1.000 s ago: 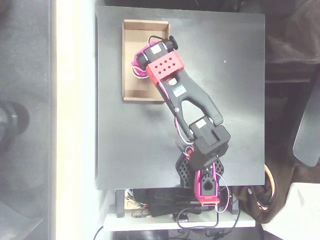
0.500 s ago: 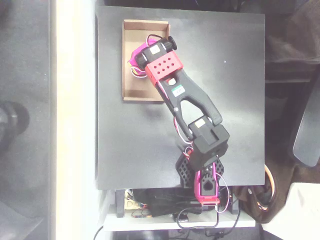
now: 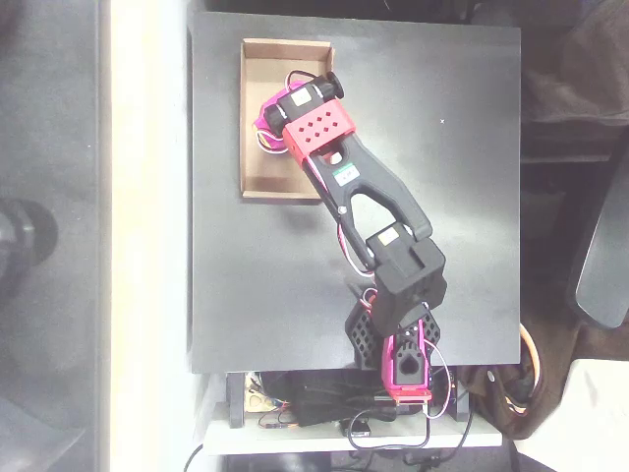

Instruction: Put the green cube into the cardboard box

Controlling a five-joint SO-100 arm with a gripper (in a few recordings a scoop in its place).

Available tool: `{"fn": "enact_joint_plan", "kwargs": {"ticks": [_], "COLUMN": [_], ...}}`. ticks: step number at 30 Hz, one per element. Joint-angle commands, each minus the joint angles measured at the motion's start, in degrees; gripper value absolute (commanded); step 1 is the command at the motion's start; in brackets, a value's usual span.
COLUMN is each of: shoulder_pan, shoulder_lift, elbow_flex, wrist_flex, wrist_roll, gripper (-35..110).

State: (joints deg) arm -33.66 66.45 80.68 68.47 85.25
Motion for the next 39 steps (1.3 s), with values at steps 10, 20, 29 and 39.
{"fn": "enact_joint_plan", "kwargs": {"ticks": [10, 20, 29, 39], "shoulder_pan": [-0.7, -0.7, 0.0, 0.97], "shoulder_lift": [1.41, 2.11, 6.24, 18.98], "elbow_flex": [-0.7, -0.09, -0.7, -0.79], "wrist_flex": [0.09, -0.09, -0.18, -0.26], "wrist_roll": [0.26, 0.26, 0.35, 0.35], "gripper": [22, 27, 27, 27]}}
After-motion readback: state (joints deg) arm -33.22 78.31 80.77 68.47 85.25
